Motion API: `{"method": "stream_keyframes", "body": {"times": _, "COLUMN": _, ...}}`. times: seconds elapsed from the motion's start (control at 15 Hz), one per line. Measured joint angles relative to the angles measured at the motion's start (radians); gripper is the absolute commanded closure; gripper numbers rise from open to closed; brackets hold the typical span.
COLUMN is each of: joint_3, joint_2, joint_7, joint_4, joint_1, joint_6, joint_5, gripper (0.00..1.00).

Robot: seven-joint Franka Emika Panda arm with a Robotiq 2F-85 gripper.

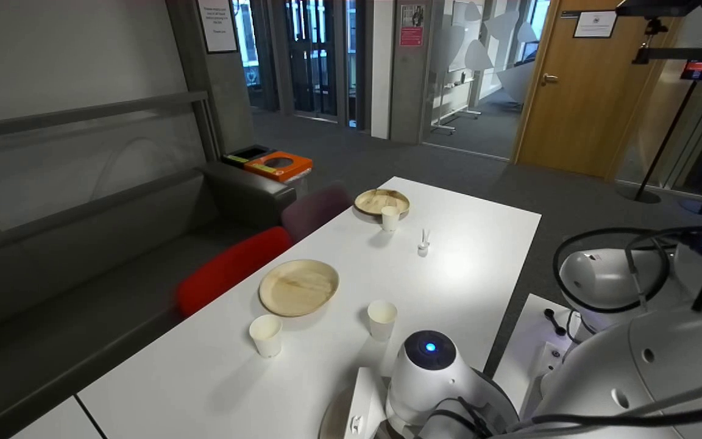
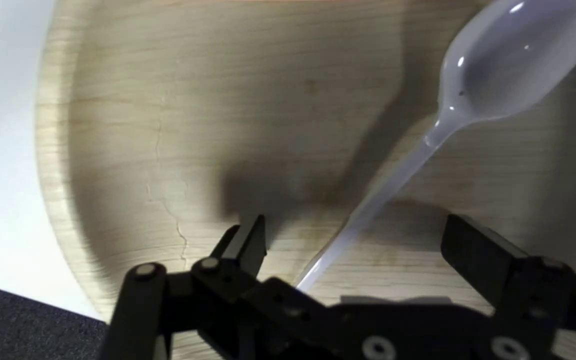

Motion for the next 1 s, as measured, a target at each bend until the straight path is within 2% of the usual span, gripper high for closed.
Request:
{"method": "stream_keyframes", "body": {"times": 0.73, "joint_3": -0.082, "joint_2": 0.035, "joint_7": 0.000, "joint_4": -0.043, "joint_1": 0.091, "joint_6": 0.000, "joint_5": -0.004, "gripper": 0.00}}
{"method": "stream_keyframes", "body": {"times": 1.0, "joint_3": -0.066, "joint_2": -0.049, "joint_7": 0.000, "joint_4": -0.087, "joint_1": 0.026, "joint_6": 0.123, "joint_5": -0.049, "gripper": 0.00}}
